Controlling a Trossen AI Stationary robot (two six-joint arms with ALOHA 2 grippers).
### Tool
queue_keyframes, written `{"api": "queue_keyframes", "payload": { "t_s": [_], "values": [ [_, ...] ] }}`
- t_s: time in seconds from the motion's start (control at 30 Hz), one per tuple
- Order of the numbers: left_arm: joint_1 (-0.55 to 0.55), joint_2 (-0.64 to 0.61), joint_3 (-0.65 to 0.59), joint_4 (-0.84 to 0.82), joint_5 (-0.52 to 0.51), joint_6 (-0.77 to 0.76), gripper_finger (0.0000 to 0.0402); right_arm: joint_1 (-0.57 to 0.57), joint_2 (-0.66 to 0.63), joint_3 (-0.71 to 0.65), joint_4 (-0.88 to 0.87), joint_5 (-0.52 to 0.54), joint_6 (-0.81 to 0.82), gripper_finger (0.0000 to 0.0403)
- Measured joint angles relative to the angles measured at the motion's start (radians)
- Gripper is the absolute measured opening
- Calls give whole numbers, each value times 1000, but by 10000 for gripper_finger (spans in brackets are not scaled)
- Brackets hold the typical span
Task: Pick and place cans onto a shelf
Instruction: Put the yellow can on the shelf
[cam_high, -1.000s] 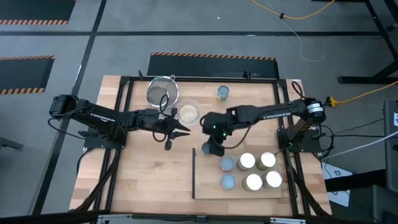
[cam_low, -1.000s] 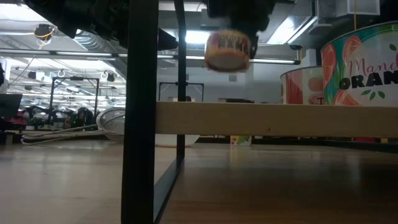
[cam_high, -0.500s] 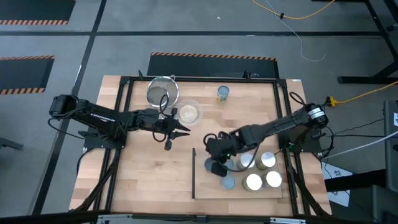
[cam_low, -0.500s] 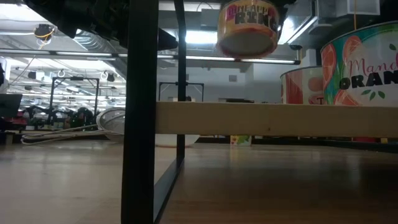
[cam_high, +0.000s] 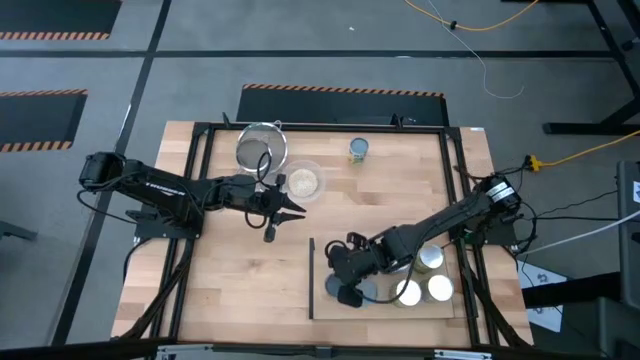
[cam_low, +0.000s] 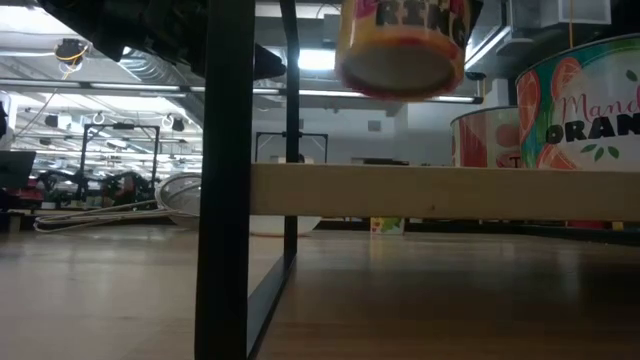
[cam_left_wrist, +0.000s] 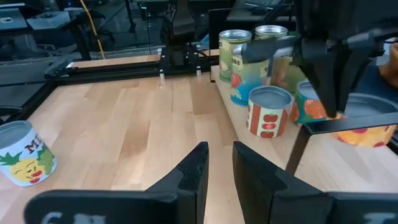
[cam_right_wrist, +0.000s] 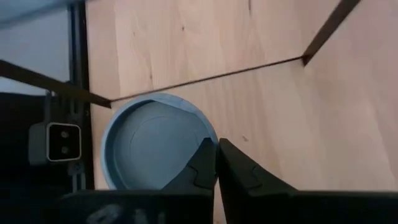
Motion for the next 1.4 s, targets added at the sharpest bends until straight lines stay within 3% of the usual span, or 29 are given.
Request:
{"api": "queue_keyframes", "payload": {
  "t_s": [0.47,1.0,1.4],
  "values": [
    [0,0,0,-2,6,-21,66,11,131,0,43,-7,-32,9],
    [0,0,0,-2,6,-21,66,11,140,1,44,-17,-34,13],
    [0,0,0,-2,6,-21,66,11,141,0,41,-19,-32,63]
  ]
}}
